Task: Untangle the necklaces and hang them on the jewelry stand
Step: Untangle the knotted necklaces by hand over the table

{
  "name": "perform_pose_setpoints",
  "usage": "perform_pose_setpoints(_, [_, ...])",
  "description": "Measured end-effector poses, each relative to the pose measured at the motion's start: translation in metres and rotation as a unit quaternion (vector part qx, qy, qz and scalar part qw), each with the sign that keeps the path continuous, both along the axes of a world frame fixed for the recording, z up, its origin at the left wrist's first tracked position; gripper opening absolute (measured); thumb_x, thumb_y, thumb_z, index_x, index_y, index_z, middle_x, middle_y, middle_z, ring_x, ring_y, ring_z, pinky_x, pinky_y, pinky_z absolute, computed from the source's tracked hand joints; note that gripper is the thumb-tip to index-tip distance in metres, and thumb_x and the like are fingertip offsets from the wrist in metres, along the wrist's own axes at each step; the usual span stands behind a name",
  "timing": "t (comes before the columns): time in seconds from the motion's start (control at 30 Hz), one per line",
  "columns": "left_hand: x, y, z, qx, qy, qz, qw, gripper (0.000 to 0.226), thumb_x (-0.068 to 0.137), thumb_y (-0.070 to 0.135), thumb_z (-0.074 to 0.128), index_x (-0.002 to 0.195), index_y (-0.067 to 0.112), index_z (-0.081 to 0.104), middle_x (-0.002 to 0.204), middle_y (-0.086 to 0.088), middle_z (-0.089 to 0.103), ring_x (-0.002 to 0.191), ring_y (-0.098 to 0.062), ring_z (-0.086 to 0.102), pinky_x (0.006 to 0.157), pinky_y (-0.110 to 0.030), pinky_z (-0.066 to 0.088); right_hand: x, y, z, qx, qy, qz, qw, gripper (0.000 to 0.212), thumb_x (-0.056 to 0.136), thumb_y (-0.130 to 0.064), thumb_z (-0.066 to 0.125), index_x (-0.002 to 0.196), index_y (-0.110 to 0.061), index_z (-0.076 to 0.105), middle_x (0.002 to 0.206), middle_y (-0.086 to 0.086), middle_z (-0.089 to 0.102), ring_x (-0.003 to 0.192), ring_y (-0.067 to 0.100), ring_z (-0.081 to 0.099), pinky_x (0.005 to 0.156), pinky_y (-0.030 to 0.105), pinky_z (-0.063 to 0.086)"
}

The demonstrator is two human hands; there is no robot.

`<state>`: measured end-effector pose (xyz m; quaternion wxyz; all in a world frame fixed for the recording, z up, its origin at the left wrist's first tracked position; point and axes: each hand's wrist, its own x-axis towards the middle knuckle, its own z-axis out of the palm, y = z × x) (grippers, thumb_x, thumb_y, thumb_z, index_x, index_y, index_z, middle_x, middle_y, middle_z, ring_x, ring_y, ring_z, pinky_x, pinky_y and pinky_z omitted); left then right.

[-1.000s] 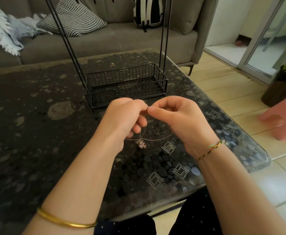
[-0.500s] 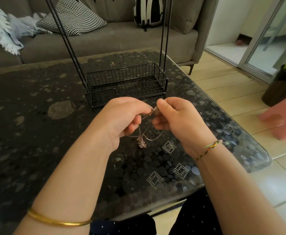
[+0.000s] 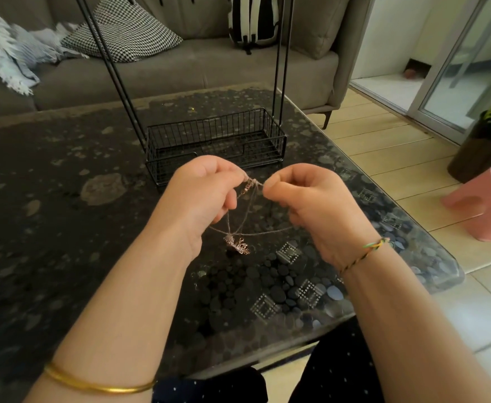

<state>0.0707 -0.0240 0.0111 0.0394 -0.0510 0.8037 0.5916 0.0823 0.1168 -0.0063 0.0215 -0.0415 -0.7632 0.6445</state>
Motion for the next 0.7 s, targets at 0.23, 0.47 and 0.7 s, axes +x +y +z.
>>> perform_pose_setpoints(0.23, [0.0015,0.0054,-0.0026,-0.024,0.031,0.001,0.999,0.013,0.089,0.017,0.055,0.084,0.02,0.067,0.046,0.009,0.055,0.057,-0.006,0.053,0.064,-0.026,0.041,0.0027,-0.0025,0.001,0.001,0.015,0.004,1.0,0.01,0.083,-0.018,0.067,0.086,-0.011,0.073,0.039,-0.021,0.048,0.039,-0.008,0.044,0.039,0.004,0.031])
perform_pose_setpoints(0.47, [0.0002,0.0053,-0.0005,-0.002,0.035,0.038,0.999,0.014,0.088,0.012,0.055,0.084,0.017,0.067,0.05,0.004,0.058,0.071,-0.007,0.067,0.077,-0.026,0.044,-0.0006,-0.0019,-0.002,0.013,0.015,-0.003,1.0,0.013,0.078,-0.009,0.071,0.069,-0.017,0.065,0.061,0.0,0.053,0.043,0.001,0.038,0.041,0.011,0.031])
perform_pose_setpoints(0.7, [-0.0009,0.0082,-0.0011,0.076,0.02,0.054,0.995,0.012,0.088,0.008,0.058,0.087,0.011,0.069,0.048,0.011,0.054,0.062,-0.009,0.059,0.084,-0.039,0.057,-0.001,-0.0028,-0.0013,0.022,0.005,-0.002,1.0,0.009,0.077,-0.011,0.068,0.069,-0.013,0.064,0.057,-0.009,0.051,0.043,-0.002,0.038,0.045,0.012,0.032])
